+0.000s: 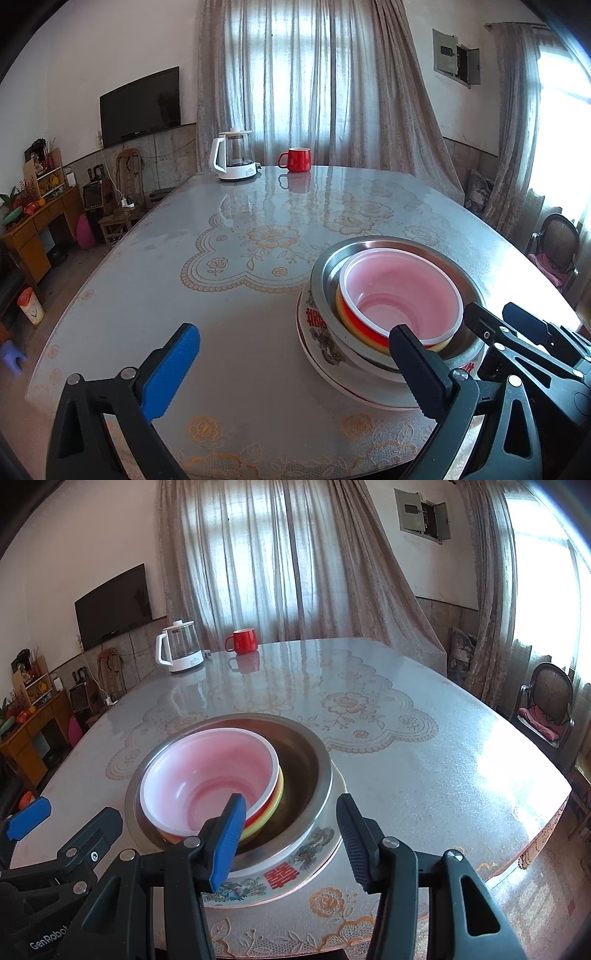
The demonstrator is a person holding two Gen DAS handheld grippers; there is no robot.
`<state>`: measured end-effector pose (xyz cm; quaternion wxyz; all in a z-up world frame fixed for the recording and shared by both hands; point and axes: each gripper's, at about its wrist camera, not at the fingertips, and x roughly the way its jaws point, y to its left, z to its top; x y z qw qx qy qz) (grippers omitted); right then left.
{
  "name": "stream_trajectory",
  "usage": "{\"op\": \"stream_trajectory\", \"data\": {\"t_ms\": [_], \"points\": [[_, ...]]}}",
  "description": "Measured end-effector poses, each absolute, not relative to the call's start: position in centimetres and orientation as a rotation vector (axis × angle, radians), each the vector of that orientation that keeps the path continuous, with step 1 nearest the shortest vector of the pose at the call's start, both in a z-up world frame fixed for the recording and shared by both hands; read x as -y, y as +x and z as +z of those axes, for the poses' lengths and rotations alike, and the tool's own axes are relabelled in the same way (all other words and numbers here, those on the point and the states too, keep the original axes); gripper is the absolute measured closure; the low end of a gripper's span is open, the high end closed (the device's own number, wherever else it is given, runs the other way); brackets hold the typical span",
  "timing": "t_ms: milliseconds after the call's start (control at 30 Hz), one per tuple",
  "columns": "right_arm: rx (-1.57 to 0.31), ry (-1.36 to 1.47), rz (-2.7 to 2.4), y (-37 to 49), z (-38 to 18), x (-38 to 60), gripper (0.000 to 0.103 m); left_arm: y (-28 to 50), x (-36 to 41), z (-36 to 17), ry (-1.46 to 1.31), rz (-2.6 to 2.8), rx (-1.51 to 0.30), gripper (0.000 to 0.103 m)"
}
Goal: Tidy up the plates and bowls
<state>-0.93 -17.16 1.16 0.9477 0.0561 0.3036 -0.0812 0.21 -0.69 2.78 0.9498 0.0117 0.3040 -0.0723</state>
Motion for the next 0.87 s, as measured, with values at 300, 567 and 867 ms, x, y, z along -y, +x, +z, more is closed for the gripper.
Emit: {"op": "stream_trajectory", "data": {"t_ms": [300, 567, 867], "points": [[-0.626, 0.119, -0.164, -0.68, 0.92, 17.35, 0.052, 0.35, 0.91, 2.68, 0.024, -0.15, -0.621, 0.0], [-0.628, 0.115, -0.161, -0.53, 0.79, 17.33, 0.052, 0.37, 0.83, 2.68, 0.022, -0.144, -0.62, 0.0], [-0.631, 0.11, -0.153, -0.36, 0.6, 17.17, 0.051, 0.44, 0.55, 2.68, 0.001, -0.15, -0.609, 0.005]]}}
